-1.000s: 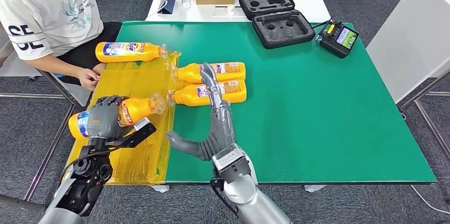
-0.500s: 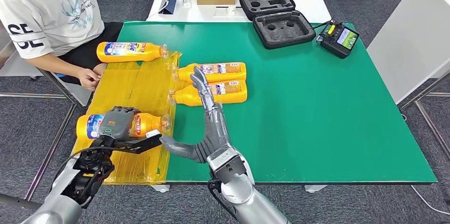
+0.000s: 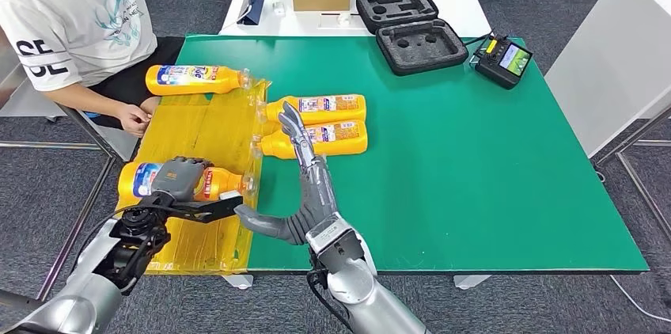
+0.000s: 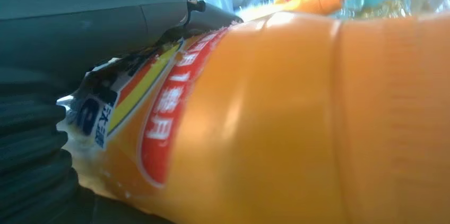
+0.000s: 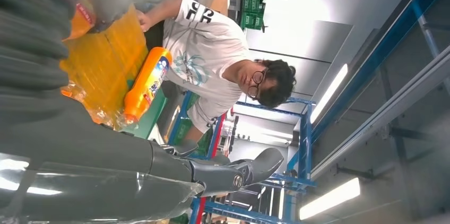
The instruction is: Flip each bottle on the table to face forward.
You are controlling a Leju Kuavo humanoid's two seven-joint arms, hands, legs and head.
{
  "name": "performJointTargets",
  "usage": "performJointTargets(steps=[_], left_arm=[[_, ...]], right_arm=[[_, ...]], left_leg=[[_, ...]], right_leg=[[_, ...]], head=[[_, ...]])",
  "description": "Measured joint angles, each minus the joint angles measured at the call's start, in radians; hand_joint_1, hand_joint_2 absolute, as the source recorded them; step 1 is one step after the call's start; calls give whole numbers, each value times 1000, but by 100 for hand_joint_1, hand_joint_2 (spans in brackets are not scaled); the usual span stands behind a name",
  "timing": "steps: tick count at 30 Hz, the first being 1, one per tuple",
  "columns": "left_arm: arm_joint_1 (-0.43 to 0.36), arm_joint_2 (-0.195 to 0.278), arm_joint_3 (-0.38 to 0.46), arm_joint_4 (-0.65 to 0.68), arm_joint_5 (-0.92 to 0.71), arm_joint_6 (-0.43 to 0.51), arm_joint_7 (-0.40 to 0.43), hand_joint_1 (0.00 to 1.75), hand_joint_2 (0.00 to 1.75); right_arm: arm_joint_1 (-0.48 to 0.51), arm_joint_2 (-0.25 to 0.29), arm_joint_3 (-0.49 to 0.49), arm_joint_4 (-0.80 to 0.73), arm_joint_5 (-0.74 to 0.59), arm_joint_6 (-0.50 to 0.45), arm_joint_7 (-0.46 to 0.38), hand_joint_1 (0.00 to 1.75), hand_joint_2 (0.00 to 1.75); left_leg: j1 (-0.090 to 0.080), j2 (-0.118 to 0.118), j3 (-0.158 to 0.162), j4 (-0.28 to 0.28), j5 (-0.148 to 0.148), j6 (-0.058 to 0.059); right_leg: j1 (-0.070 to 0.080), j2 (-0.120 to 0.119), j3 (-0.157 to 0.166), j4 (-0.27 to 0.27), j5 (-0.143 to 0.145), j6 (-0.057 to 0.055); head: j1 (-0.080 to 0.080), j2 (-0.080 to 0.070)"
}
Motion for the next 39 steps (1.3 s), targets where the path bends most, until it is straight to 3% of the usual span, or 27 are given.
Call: performJointTargets(steps=[3,7,16,24,28,30,32,34,37,39], left_arm=[[-24,1,8,26,80,-102,-56,0,0],[-62,4,26,65,187,-249,-136,0,0],[-125,4,67,133,346,-401,-171,0,0],[-136,5,95,151,426,-453,-184,0,0],[-132,3,132,155,554,-485,-208,0,0],[-122,-2,158,154,623,-458,-234,0,0],[-104,-15,184,144,675,-363,-260,0,87],[-73,-37,212,117,730,-184,-282,0,175],[-6,-79,266,38,854,104,-326,0,175],[38,-100,301,-38,968,223,-366,0,175]], right_arm=[[0,1,0,7,1,2,0,0,175],[-5,3,-1,21,1,4,0,0,175],[-17,5,-2,53,3,1,0,0,175],[-21,5,-3,75,16,-2,0,0,175],[-22,5,-3,85,28,-4,0,0,175],[-20,5,-4,88,36,-7,0,0,175],[-17,5,-4,90,46,-9,0,0,175],[-14,5,-4,91,69,-16,0,0,175],[-12,5,-3,97,144,-68,0,0,175],[-14,5,-4,107,210,-122,2,0,175]], left_leg=[[0,0,2,0,0,0],[0,0,3,0,0,0],[0,-1,6,0,0,0],[0,-1,8,0,0,0],[0,-1,8,0,0,0],[0,-1,8,0,0,0],[-1,-1,7,0,0,0],[-1,-1,6,0,0,0],[-1,1,1,1,1,0],[-1,2,-1,1,1,0]], right_leg=[[0,0,2,0,0,0],[0,-1,4,0,0,0],[0,-1,7,0,0,0],[0,-1,8,0,0,0],[0,-1,8,0,-1,0],[0,-1,8,0,-1,0],[0,-1,7,0,-1,0],[0,-1,5,0,0,0],[0,0,0,0,1,0],[0,1,-2,0,1,0]], head=[[0,0],[0,0],[0,0],[0,0],[0,0],[0,0],[0,0],[0,0],[1,0],[0,0]])
